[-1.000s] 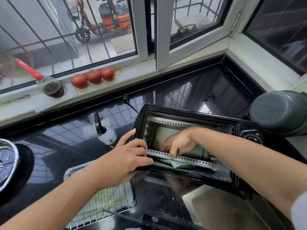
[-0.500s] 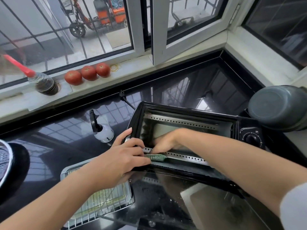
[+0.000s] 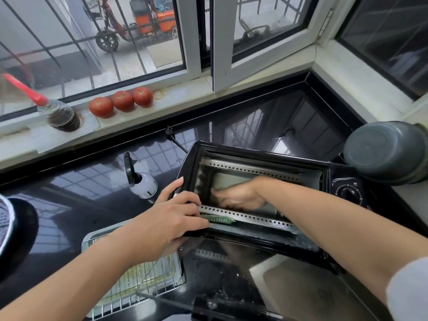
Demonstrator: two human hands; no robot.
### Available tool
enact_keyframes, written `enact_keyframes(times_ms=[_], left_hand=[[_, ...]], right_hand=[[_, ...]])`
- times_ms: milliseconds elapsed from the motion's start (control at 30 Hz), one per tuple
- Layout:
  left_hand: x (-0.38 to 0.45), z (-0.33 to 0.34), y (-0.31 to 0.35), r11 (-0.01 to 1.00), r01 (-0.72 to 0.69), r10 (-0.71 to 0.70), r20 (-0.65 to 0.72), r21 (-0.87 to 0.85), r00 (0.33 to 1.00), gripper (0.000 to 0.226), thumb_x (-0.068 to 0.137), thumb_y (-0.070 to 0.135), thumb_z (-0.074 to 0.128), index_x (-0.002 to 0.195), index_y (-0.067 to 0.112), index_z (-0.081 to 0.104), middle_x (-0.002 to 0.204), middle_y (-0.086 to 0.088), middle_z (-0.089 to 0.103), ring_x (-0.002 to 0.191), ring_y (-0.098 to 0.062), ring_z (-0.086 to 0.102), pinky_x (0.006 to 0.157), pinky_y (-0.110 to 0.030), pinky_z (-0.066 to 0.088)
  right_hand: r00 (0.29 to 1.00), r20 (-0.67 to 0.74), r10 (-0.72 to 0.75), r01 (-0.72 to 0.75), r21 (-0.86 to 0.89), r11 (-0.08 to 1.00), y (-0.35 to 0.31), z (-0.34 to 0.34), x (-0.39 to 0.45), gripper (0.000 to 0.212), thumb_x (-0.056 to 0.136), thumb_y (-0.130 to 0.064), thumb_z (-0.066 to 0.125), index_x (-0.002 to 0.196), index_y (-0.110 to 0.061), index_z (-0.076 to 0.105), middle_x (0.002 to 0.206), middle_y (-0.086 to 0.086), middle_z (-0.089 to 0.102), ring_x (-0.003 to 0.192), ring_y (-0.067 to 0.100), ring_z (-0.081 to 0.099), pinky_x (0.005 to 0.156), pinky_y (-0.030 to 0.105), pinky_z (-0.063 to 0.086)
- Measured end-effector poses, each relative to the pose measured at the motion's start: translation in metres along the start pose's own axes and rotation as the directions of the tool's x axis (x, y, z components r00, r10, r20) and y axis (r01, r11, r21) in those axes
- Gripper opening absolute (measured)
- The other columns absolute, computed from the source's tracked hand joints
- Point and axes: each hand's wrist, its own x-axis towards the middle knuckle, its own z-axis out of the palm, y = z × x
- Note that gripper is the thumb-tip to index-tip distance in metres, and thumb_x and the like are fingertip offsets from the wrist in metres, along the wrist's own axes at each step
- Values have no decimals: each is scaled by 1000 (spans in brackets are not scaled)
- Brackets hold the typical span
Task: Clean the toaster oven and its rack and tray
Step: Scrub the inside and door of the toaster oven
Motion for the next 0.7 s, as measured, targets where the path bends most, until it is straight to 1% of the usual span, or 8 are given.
enact_keyframes(times_ms=[67, 133, 200, 300, 400, 533, 633, 700], left_hand=[[0, 0, 1, 1000, -6, 6, 2, 10, 1000, 52, 85, 27, 79, 128, 46, 58, 108, 23, 57, 135, -11, 44, 126, -58, 6], [-1, 0, 0, 1000, -2, 2, 12, 8, 1000, 53, 85, 27, 78, 129, 47, 57, 108, 24, 57, 136, -10, 43, 126, -58, 7], [0, 0, -1, 1000, 1, -1, 21, 13, 1000, 53, 85, 27, 78, 128, 48, 57, 108, 25, 56, 136, -9, 42, 126, -58, 7], [0, -1, -1, 1000, -9, 9, 16, 6, 1000, 50, 85, 27, 78, 127, 48, 60, 106, 25, 56, 135, -9, 43, 126, -58, 6], [0, -1, 1, 1000, -4, 4, -4, 0, 1000, 48, 86, 24, 75, 126, 46, 59, 107, 23, 57, 134, -10, 45, 126, -58, 6], [2, 0, -1, 1000, -5, 5, -23, -5, 1000, 48, 85, 26, 77, 124, 47, 60, 104, 23, 57, 132, -10, 46, 127, -55, 4], [4, 1, 0, 1000, -19, 19, -29, -7, 999, 47, 83, 26, 78, 123, 46, 63, 99, 22, 57, 129, -11, 48, 127, -55, 4], [5, 0, 1, 1000, -15, 15, -32, 4, 999, 44, 85, 25, 76, 122, 45, 63, 96, 21, 57, 128, -12, 49, 127, -54, 3]], right_hand=[[993, -41, 111, -114, -79, 990, 7, -8, 8, 89, 91, -79, 9, 159, -21, 15, 165, 9, 12, 151, 30, 13, 121, 48, 13], [982, -125, 140, -163, -198, 967, 5, -14, 16, 81, 97, -70, 19, 154, -13, 31, 132, 10, 48, 118, 27, 49, 100, 38, 39], [988, -144, 61, -81, -142, 986, -3, -9, 24, 66, 103, -56, 29, 147, -9, 40, 121, 8, 54, 107, 23, 55, 87, 34, 42], [990, -120, -74, 84, 79, 993, -11, 10, 39, 44, 104, -43, 34, 137, -18, 51, 136, 3, 56, 122, 21, 53, 103, 35, 40], [985, -157, 65, -68, -13, 998, 2, -2, 25, 32, 103, -42, 34, 105, -22, 59, 91, -3, 53, 74, 13, 50, 74, 30, 43], [878, -136, 458, -477, -205, 854, 41, -25, -2, 50, 103, -31, 38, 141, 0, 42, 129, 23, 53, 124, 42, 54, 93, 53, 48], [895, -189, 403, -435, -175, 883, 39, -24, 5, 49, 101, -30, 44, 137, 3, 44, 128, 26, 51, 125, 41, 51, 88, 52, 50], [957, -141, 255, -238, 125, 963, 28, -24, 17, 45, 102, -35, 41, 130, -1, 50, 121, 19, 50, 111, 31, 54, 87, 44, 47]])
